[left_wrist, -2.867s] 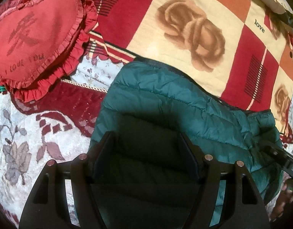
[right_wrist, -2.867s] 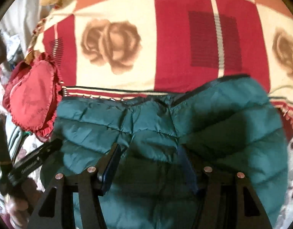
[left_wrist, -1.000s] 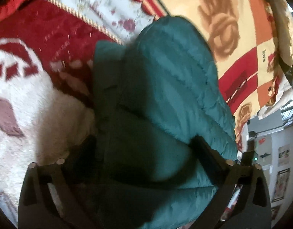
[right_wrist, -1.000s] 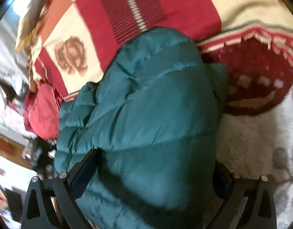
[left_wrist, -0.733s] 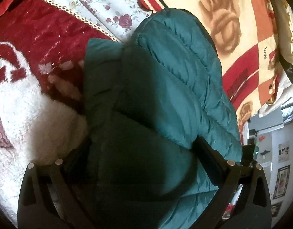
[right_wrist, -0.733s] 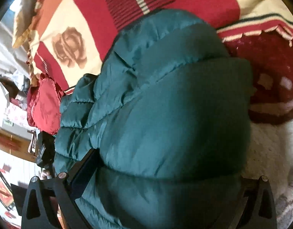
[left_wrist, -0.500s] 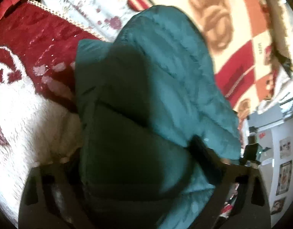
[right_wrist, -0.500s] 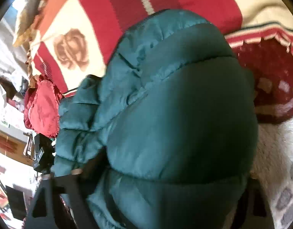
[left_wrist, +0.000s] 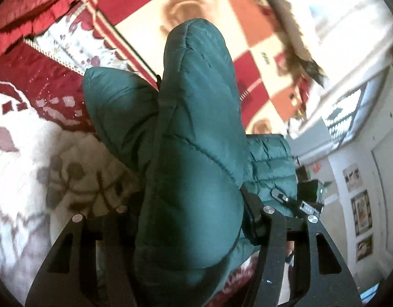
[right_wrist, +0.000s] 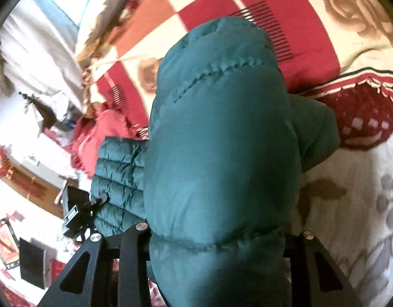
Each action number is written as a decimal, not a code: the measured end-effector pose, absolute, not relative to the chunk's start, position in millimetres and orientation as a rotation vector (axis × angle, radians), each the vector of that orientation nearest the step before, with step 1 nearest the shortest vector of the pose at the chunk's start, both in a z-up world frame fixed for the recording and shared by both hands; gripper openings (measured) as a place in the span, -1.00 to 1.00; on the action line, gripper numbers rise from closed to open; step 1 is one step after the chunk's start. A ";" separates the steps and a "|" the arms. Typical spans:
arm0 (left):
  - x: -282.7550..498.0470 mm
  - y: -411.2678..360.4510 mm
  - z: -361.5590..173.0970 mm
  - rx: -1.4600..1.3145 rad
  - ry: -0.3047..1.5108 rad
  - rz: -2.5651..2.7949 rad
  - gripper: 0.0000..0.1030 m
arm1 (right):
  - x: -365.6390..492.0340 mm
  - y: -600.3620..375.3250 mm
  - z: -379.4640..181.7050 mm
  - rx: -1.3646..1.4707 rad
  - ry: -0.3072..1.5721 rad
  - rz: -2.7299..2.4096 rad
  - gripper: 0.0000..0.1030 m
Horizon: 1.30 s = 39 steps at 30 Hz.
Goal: Fold large clothes
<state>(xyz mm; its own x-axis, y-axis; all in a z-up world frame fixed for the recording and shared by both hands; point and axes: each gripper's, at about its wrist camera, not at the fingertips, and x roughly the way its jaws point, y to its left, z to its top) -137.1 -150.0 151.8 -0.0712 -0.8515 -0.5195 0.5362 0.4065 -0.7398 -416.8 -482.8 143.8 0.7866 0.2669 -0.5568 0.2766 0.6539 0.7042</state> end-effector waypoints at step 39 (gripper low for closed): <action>-159.8 -153.3 93.5 0.137 0.984 -0.523 0.78 | -315.0 -351.2 87.4 0.366 0.891 -0.324 0.61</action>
<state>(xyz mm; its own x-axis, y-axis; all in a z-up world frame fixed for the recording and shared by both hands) -159.8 -153.3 93.5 0.4417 -0.3592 -0.8221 0.4803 0.8686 -0.1215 -315.0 -351.2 87.4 0.5881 -0.1213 -0.7997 0.4202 0.8906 0.1739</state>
